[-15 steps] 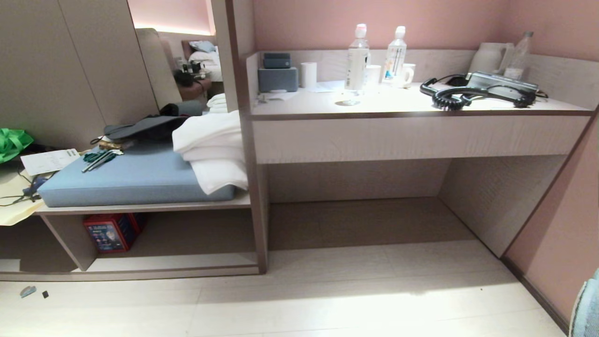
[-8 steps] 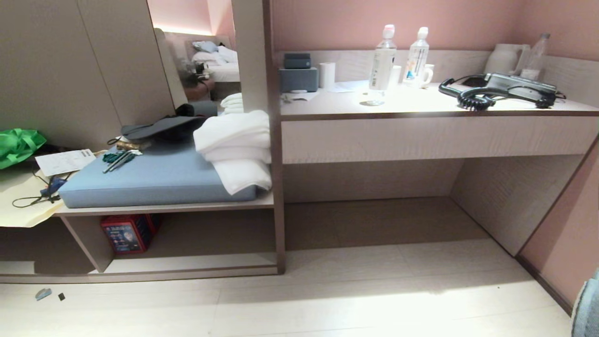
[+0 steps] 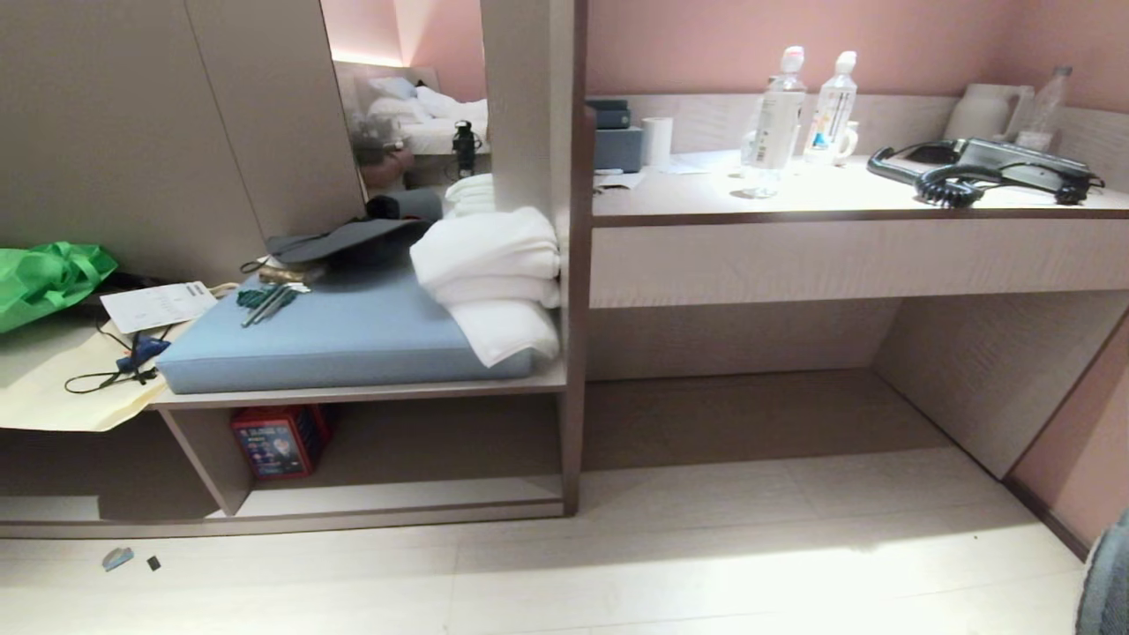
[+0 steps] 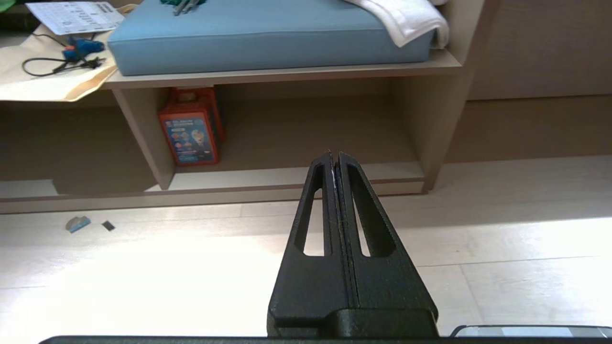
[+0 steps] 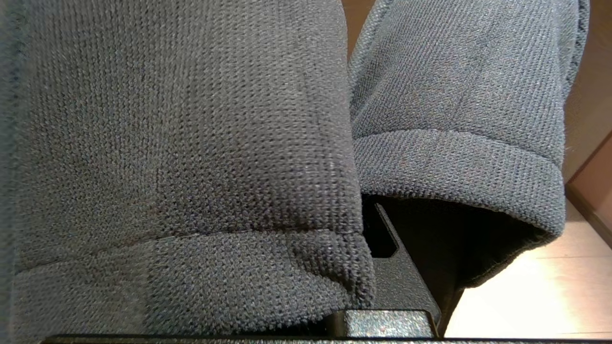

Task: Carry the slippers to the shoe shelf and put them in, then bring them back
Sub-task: Place the slippers into the shoe cabinet

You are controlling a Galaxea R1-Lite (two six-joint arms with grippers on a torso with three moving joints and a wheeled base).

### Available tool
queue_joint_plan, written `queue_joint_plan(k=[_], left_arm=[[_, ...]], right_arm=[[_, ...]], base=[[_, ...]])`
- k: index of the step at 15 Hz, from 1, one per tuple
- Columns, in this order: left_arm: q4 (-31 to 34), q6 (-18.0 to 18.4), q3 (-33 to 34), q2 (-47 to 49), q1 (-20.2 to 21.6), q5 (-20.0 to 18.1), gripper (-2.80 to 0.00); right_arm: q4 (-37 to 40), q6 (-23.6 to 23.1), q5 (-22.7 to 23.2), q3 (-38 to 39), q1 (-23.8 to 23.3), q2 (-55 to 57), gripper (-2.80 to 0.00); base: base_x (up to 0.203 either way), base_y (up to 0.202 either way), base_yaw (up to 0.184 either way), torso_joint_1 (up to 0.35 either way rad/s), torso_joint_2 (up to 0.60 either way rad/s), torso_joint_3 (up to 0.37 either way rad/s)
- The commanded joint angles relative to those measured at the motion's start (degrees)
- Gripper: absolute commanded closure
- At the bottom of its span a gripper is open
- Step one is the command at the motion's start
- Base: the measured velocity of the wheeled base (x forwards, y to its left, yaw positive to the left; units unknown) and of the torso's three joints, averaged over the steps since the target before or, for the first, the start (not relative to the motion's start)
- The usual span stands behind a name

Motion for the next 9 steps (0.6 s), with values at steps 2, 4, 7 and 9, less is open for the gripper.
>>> queue_joint_plan(k=[2, 4, 7, 9], left_arm=[[0.0, -0.02, 0.0, 0.07, 0.02, 0.01, 0.0], [0.0, -0.02, 0.0, 0.07, 0.02, 0.01, 0.0], [0.0, -0.02, 0.0, 0.07, 0.02, 0.01, 0.0], [0.0, -0.02, 0.0, 0.07, 0.02, 0.01, 0.0]], right_arm=[[0.0, 0.05, -0.03, 0.0, -0.01, 0.09, 0.0], [0.0, 0.09, -0.07, 0.0, -0.01, 0.09, 0.0], [0.0, 0.42, -0.07, 0.0, -0.01, 0.09, 0.0], [0.0, 0.88, -0.25, 0.0, -0.01, 0.09, 0.0]], base=[[0.0, 0.195, -0.001, 0.004, 0.0, 0.004], [0.0, 0.196, -0.002, 0.002, 0.0, 0.0], [0.0, 0.194, -0.002, 0.002, 0.0, 0.001], [0.0, 0.195, -0.001, 0.005, 0.0, 0.001]])
